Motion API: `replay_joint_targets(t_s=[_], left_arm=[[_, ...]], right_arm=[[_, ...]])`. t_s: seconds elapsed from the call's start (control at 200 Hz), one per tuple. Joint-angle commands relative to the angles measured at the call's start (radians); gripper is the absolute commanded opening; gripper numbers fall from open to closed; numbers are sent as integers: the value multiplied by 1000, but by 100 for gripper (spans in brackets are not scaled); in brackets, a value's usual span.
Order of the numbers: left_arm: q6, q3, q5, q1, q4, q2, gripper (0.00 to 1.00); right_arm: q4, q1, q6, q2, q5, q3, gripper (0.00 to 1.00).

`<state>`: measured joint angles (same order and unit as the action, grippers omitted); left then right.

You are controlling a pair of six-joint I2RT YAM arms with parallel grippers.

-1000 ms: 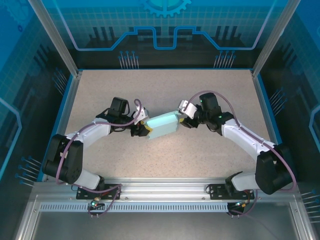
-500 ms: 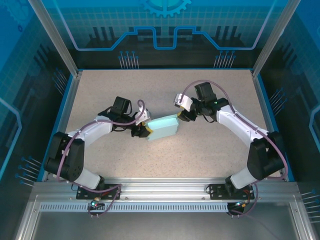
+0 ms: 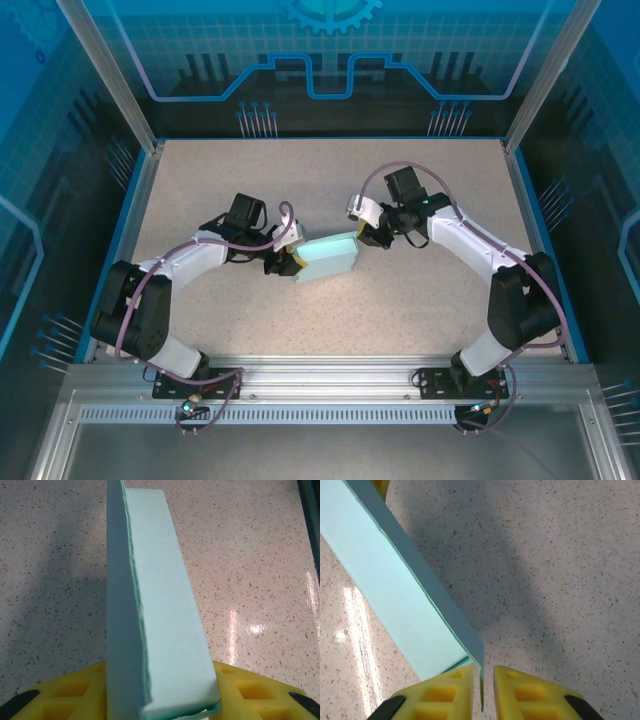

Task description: Fold the paper box

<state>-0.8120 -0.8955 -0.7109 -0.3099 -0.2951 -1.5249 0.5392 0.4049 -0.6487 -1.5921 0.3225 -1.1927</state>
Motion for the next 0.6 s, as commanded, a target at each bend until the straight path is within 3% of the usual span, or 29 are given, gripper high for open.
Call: replay_joint_targets(t_s=[0.0,0.25,0.595], left_arm=[[-23,-28,-15,-7,-11,-4,45],[-1,-38,33,-20,-10,-15,48],[11,-43,92,-33,-15,-29,52]], right_arm=[[31,-6,11,-17,24,-29,15],[29,13,77,-22,2,-33,4],[61,64,409,-6,-133,-56,0]])
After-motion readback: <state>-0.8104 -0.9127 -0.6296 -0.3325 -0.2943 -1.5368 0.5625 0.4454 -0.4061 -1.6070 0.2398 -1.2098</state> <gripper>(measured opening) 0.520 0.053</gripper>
